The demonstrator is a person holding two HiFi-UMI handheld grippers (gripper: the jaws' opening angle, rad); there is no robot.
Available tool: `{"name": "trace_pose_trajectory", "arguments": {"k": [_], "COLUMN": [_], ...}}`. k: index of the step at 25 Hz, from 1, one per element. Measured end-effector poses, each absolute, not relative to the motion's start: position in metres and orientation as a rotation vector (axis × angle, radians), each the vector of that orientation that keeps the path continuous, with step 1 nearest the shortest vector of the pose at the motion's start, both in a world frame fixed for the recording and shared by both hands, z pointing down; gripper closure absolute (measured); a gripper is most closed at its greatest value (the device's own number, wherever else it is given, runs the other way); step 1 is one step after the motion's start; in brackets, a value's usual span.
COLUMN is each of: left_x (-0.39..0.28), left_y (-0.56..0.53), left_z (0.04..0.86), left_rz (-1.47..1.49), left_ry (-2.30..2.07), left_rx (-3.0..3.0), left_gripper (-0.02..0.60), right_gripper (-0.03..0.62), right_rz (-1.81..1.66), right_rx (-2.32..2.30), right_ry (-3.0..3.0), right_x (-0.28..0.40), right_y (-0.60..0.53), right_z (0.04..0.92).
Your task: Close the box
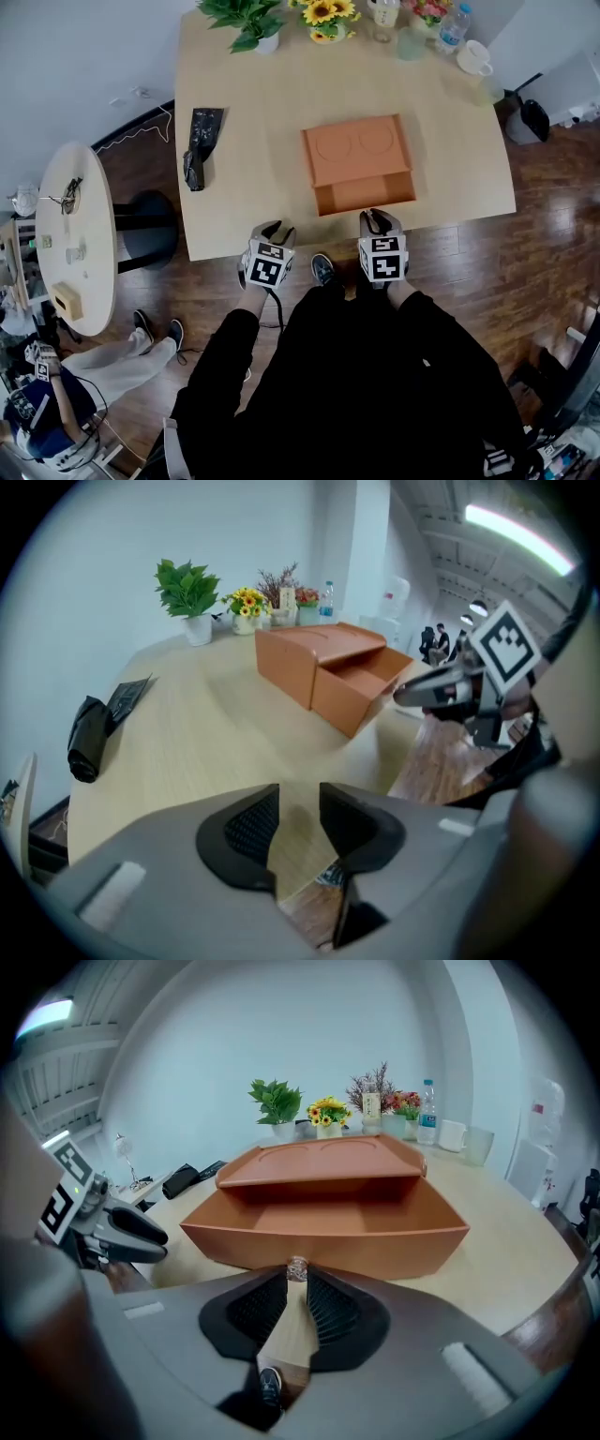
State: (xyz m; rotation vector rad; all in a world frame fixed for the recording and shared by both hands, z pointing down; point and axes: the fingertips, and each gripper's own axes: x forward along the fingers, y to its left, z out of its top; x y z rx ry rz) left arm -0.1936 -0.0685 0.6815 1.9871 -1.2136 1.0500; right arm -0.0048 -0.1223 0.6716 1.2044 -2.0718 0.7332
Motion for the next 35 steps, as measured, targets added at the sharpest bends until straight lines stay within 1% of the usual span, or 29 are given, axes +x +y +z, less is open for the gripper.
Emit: {"name": "trace_pose_trajectory", "arguments": {"k": [4, 7, 10, 14, 35], "left_x": [-0.179, -0.164, -0.151, -0.145, -0.144], "left_y": [-0.129, -0.19, -0.226, -0.228, -0.229], "left_z": [0.629, 0.608, 0.61, 0.621, 0.62], "left_rz": [0.811, 0.763, 0.73, 0.787, 0.79], "left_ry": [-1.271, -1.272, -1.227, -1.186, -1.192], "left_rx": [2.017, 2.025, 1.971, 1.963, 1.964], "left_gripper": [0.466, 0.466, 0.465, 0.463, 0.465], "right_gripper": [0.526, 0.526, 0.526, 0.526, 0.526], "right_rz": [0.732, 0.742, 0.752, 0.774, 0.786], "right_rx": [1.205, 1.205, 1.192, 1.181, 1.171], "right_ry": [-2.07, -2.073, -2.081, -2.089, -2.077], "right_x": [-0.007, -0.008, -0.009, -0.011, -0.026], "right_y": [-0.126, -0.129, -0.131, -0.132, -0.191], "right_z": [0.673, 0.673, 0.673, 0.672, 0.67]}}
